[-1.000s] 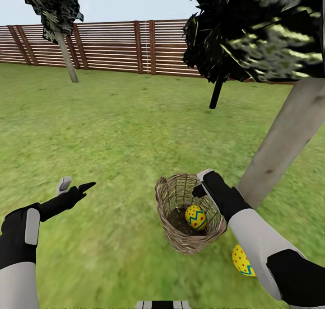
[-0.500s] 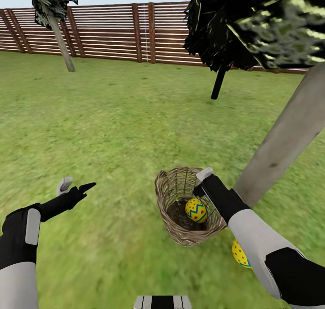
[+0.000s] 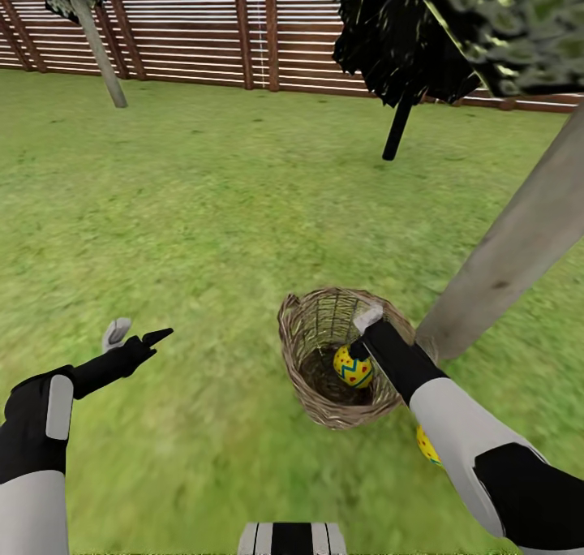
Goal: Take the three Easter eggs out of the wicker basket on the lawn in the garden, then place them on the lawn next to a single tree (choose any tree) so that all three eggs are next to the same tree and none are left in the basket.
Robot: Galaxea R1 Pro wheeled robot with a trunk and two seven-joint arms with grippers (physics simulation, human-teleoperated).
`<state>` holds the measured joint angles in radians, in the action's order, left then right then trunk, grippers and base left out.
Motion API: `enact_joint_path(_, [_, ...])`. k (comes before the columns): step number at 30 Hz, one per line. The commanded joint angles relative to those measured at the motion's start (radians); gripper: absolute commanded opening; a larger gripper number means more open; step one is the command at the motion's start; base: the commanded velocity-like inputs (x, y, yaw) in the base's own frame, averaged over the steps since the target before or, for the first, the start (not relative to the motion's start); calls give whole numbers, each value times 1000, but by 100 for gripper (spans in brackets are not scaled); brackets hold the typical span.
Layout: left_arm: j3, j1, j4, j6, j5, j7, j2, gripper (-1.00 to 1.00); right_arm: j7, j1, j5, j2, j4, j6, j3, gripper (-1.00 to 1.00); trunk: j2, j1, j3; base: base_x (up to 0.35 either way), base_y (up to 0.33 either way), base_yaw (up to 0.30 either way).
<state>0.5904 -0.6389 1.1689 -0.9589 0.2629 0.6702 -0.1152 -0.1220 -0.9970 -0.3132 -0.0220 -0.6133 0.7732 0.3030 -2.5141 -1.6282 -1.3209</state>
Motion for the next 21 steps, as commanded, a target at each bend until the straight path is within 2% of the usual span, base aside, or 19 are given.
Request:
enact_joint_path(1, [2,-1,0,-4,-3,5,0,100,-8,-1,-11,0,17,-11,1,100,-1,0,-5,0,0,0])
enact_joint_path(4, [2,-1,-1,-4,-3,5,0,100,-8,-14,-12,-1,81,-80,1,100,-1,-2,-16,0,0,0])
enact_joint_path(8, [2,-1,-1,-4,-4,5,0,100,-8,-37,-12,-1,131,-110,0,100,-2,-3,-32,0,0,0])
enact_joint_path(12, [2,-1,-1,-4,-4,5,0,100,-8,-42,-12,0,144,-164,-1,100,-3,-5,-47,0,0,0])
enact_joint_path(21, [2,-1,-1,-4,-4,5,0,100,-7,-43,-11,0,143,-211,-1,100,-5,-9,-82,0,0,0])
